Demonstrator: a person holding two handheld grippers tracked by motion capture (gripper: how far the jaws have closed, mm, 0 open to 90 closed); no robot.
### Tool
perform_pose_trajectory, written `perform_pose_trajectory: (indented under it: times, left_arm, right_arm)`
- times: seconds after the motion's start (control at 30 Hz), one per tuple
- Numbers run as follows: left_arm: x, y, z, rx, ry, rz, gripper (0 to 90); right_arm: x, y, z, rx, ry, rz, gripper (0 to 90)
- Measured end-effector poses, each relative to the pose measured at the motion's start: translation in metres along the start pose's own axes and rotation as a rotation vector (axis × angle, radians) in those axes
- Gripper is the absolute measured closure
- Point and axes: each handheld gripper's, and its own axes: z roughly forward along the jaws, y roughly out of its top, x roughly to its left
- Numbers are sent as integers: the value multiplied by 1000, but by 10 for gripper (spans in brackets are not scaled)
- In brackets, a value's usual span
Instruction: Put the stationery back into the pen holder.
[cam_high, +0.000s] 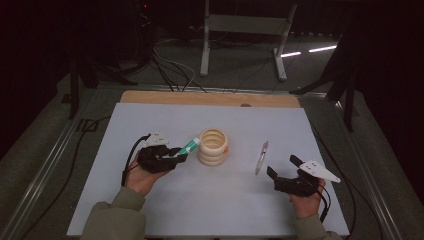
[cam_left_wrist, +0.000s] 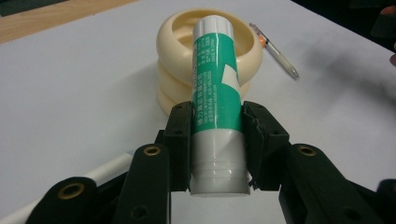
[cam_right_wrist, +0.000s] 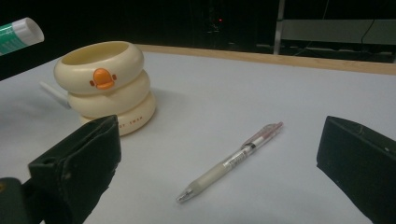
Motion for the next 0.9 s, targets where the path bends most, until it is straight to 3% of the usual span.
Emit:
perform_pose_trajectory:
  times: [0.9]
  left_arm:
    - [6,31,1,-23,-44,11,657]
  right_arm:
    - [0,-1,1,7,-1,2,2]
